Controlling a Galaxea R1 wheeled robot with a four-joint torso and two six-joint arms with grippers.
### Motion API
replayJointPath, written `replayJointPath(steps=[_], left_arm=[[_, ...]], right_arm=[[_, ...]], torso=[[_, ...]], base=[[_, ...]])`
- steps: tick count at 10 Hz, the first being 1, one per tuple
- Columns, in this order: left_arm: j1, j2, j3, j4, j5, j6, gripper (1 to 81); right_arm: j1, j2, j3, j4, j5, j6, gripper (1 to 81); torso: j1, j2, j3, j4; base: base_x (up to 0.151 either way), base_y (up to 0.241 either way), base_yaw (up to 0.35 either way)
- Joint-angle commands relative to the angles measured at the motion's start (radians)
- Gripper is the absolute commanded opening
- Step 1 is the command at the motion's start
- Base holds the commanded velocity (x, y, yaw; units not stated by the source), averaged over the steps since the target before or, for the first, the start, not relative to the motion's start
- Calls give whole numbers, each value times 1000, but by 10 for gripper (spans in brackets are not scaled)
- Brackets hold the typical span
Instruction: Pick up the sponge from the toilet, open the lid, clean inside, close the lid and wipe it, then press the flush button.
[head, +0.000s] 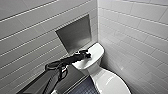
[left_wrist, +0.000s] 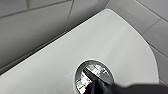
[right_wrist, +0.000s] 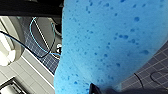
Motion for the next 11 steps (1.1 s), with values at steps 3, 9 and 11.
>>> replayJointPath(steps=[3, 9, 11], left_arm=[[-83, 37, 10, 14, 125, 3, 10], [-233, -40, 138, -78, 138, -29, 10], [-279, -107, 216, -115, 129, -35, 10]], right_arm=[[-20, 22, 8, 4, -82, -4, 10], [-23, 17, 6, 7, -82, -4, 10], [-23, 17, 6, 5, -82, -4, 10]], torso=[[0, 0, 0, 0], [0, 0, 0, 0], [0, 0, 0, 0]], base=[[0, 0, 0], [0, 0, 0], [0, 0, 0]])
